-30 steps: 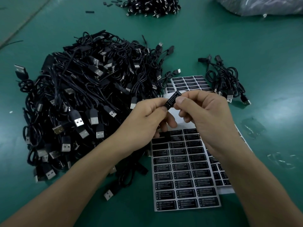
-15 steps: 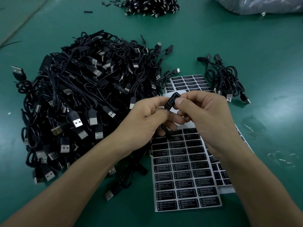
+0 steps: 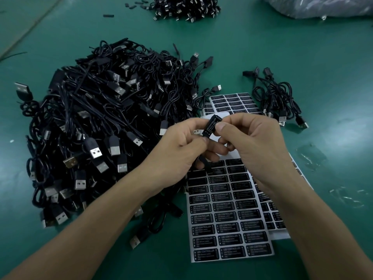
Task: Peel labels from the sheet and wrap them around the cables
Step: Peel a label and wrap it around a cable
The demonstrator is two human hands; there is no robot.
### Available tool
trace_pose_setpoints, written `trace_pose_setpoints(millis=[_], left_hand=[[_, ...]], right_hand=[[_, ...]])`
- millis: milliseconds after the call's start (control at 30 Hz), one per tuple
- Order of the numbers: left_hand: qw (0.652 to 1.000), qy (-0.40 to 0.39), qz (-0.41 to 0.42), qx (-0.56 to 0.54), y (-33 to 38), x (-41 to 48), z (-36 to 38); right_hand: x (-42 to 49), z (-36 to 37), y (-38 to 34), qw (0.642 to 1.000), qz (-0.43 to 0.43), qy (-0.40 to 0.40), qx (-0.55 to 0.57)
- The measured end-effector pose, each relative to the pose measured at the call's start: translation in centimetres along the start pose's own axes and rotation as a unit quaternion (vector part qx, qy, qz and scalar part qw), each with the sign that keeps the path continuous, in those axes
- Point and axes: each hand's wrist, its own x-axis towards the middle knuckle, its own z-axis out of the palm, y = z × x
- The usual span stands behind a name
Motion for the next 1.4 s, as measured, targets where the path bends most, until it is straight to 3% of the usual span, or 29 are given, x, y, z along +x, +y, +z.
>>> trace_pose_setpoints(millis=[733,1400], left_hand=[[1.000,-0.016,0.016,-0.009,-0.69,0.26,-0.10],[1.000,-0.023,0.010,-0.009,-0.86,0.39,-0.18]], right_hand=[[0.20,-0.31,0.30,0.999,-0.003,-0.029,-0.023],[0.06,-0.13,0.35,0.998,-0.018,0.001,-0.063]])
